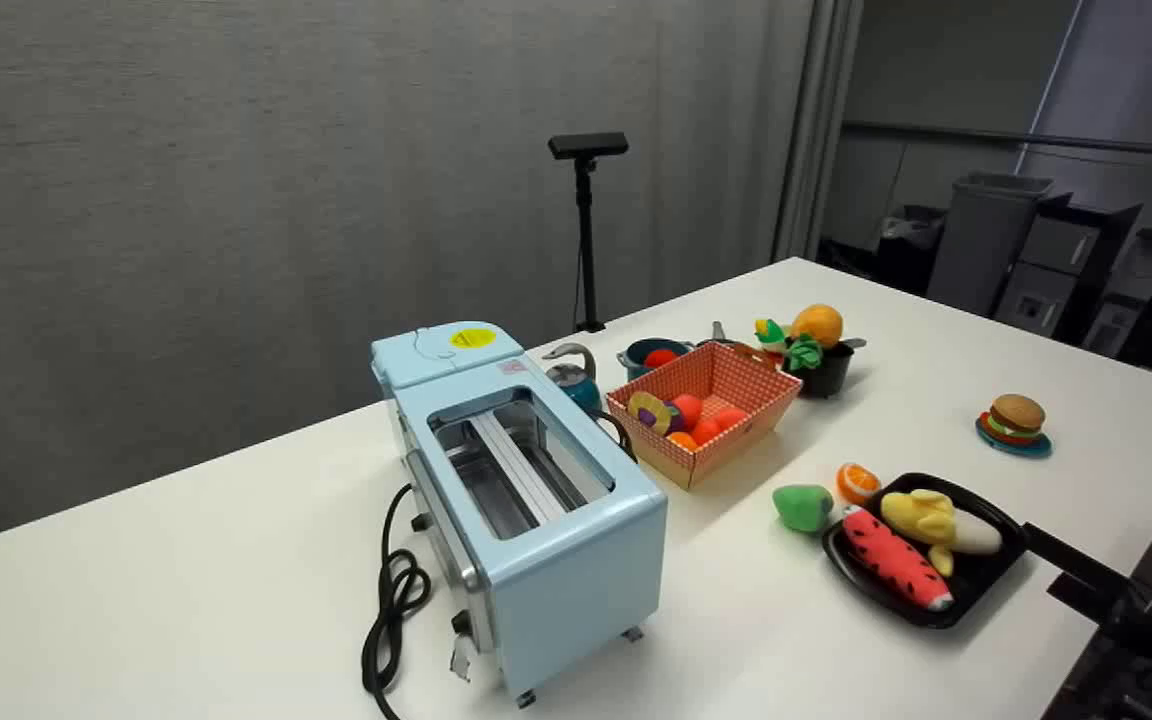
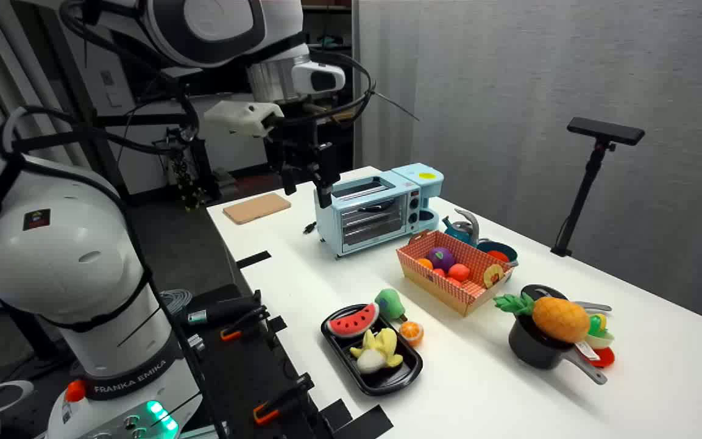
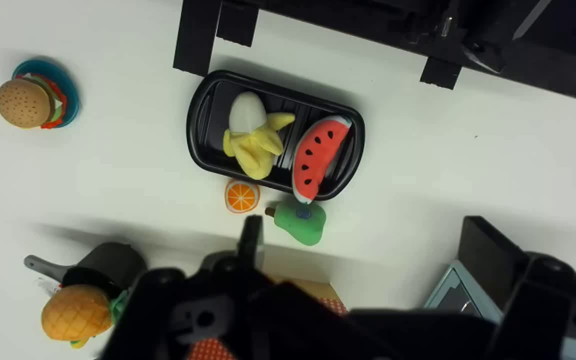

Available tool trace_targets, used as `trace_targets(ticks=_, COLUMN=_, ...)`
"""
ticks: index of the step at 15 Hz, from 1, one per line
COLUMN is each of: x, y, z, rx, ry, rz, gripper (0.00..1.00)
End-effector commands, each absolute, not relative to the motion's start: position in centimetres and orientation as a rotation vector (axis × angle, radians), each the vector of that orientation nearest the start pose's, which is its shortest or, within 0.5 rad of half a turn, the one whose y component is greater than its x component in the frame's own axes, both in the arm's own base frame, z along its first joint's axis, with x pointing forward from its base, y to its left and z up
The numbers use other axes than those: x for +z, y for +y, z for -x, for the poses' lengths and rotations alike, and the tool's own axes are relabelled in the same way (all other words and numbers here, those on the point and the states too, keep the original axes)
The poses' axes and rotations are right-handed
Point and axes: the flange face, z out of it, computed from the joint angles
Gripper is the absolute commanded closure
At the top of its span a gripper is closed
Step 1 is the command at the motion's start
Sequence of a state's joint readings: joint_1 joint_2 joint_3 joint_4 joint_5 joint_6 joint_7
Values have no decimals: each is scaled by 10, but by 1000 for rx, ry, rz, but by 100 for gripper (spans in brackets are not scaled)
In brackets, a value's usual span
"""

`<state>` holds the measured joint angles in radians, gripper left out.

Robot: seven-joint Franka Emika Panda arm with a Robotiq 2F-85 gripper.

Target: Move the pineapple plush toy from the pot to the box

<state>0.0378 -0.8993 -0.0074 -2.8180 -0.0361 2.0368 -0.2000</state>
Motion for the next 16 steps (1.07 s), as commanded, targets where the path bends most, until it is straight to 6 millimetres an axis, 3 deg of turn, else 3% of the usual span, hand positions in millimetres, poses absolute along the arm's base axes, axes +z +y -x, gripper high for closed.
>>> trace_targets(ticks=1, x=447, y=7, z=-294, rx=-177, ry=-391, rz=3149, gripper=0)
trace_targets(ticks=16, x=441, y=7, z=-295, rx=-149, ry=-391, rz=3149, gripper=0)
